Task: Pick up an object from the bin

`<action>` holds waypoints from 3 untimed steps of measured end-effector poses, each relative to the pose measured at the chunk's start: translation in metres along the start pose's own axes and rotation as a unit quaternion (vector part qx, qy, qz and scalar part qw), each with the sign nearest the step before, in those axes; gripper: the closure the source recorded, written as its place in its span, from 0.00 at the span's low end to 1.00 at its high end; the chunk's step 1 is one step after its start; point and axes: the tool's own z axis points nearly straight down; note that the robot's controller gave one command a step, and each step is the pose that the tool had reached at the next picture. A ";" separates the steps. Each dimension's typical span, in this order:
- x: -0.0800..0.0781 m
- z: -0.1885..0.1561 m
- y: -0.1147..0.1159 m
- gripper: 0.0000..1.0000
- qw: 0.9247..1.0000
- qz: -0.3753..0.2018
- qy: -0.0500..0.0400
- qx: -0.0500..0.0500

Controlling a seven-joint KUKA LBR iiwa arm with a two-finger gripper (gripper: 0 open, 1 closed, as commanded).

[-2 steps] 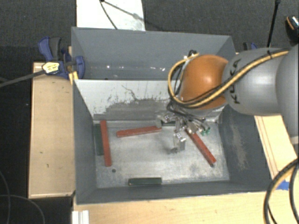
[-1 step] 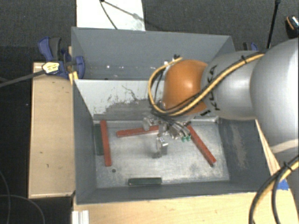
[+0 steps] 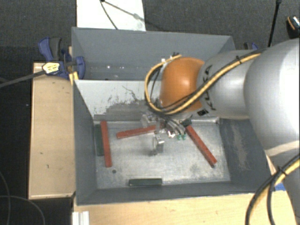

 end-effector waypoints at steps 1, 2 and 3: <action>-0.001 -0.001 0.000 1.00 1.000 0.002 -0.001 0.000; 0.003 -0.002 -0.002 1.00 0.995 -0.095 0.000 0.000; 0.004 -0.001 -0.003 0.00 0.996 -0.093 0.002 0.000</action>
Offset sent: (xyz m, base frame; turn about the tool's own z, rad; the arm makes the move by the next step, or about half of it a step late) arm 0.0000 0.0000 0.0000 0.0000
